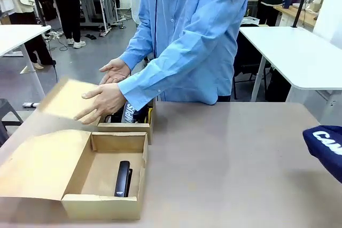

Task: Place items inside the box.
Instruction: Pick up a Pencil pouch or Stapler and place it inside the Mailer Box closest to the robot.

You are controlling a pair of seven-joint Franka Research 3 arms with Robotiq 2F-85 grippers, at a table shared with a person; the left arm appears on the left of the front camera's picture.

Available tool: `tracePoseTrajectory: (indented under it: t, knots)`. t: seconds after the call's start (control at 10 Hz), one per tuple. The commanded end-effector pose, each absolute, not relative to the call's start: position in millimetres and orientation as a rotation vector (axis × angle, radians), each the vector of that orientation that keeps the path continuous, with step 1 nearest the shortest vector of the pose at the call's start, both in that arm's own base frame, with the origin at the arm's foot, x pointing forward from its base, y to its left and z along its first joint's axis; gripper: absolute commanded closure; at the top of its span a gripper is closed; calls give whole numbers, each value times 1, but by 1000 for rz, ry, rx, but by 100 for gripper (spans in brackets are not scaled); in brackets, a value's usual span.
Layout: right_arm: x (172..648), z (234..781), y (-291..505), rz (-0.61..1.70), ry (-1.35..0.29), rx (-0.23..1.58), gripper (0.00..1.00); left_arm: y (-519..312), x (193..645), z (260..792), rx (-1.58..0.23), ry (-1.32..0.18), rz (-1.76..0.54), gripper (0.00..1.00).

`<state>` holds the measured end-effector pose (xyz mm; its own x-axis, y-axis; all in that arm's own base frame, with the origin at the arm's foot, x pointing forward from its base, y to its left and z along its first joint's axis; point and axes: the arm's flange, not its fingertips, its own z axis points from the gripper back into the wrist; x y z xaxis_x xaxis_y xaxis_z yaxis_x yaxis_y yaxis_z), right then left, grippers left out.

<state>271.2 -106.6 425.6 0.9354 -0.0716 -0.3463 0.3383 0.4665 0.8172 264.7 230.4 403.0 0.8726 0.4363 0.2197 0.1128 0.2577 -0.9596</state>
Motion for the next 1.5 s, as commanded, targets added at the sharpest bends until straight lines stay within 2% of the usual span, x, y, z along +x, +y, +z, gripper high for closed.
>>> tracePoseTrajectory:
  t: [0.0, 0.2, 0.4, 0.6, 0.7, 0.8, 1.0, 1.1, 1.3, 1.4]
  knots:
    - [270, 472, -11, -231, 253, 1089, 93, 230, 263, 403, -1315, -510, 216, 0]
    - [231, 501, 65, -34, 250, 990, 93, 230, 263, 403, -1315, -510, 216, 0]
    - [208, 508, 105, 7, 158, 920, 93, 230, 263, 403, -1315, -510, 216, 0]
    - [219, 502, 108, -39, 182, 906, 93, 230, 263, 403, -1315, -510, 216, 0]
    - [229, 538, 109, 41, 197, 883, 93, 230, 263, 403, -1315, -510, 216, 0]
    - [229, 538, 109, 41, 197, 883, 93, 230, 263, 403, -1315, -510, 216, 0]
    - [238, 531, 122, 2, 158, 826, 93, 230, 263, 403, -1315, -510, 216, 0]
    - [249, 530, 110, -17, 152, 856, 93, 230, 263, 403, -1315, -510, 216, 0]
    - [278, 520, 45, -209, 146, 939, 93, 230, 263, 403, -1315, -510, 216, 0]
    - [281, 508, 27, -322, 147, 906, 93, 230, 263, 403, -1315, -510, 216, 0]
